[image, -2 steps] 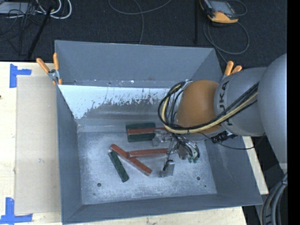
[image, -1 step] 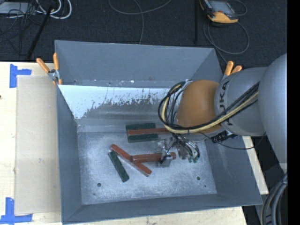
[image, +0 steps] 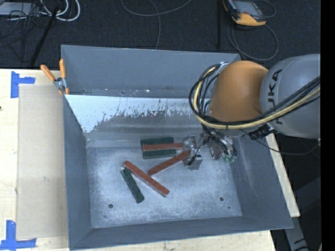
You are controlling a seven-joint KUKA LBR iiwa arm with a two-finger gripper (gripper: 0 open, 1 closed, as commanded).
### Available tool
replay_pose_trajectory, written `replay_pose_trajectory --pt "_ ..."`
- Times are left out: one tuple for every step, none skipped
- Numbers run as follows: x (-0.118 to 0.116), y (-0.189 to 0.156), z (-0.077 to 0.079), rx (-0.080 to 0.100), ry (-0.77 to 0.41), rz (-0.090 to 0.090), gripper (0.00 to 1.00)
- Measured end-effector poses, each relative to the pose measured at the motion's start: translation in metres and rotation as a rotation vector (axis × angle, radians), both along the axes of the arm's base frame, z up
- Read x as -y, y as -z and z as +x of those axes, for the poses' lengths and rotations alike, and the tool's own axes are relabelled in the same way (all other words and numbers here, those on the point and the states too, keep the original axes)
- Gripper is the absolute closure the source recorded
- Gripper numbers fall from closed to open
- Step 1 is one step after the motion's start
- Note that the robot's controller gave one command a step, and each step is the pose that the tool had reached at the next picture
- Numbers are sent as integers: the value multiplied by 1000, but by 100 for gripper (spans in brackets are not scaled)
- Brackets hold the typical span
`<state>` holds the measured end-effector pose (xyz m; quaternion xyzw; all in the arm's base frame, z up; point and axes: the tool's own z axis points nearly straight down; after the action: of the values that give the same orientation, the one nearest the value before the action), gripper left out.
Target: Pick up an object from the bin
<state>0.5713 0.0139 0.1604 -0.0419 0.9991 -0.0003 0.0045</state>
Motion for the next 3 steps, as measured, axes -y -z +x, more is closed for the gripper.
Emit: replay_pose_trajectory --pt "0 5 -2 -8 -1 0 0" --pt "16 93 46 -3 -81 0 0" --pt "16 87 46 -3 -83 -1 100"
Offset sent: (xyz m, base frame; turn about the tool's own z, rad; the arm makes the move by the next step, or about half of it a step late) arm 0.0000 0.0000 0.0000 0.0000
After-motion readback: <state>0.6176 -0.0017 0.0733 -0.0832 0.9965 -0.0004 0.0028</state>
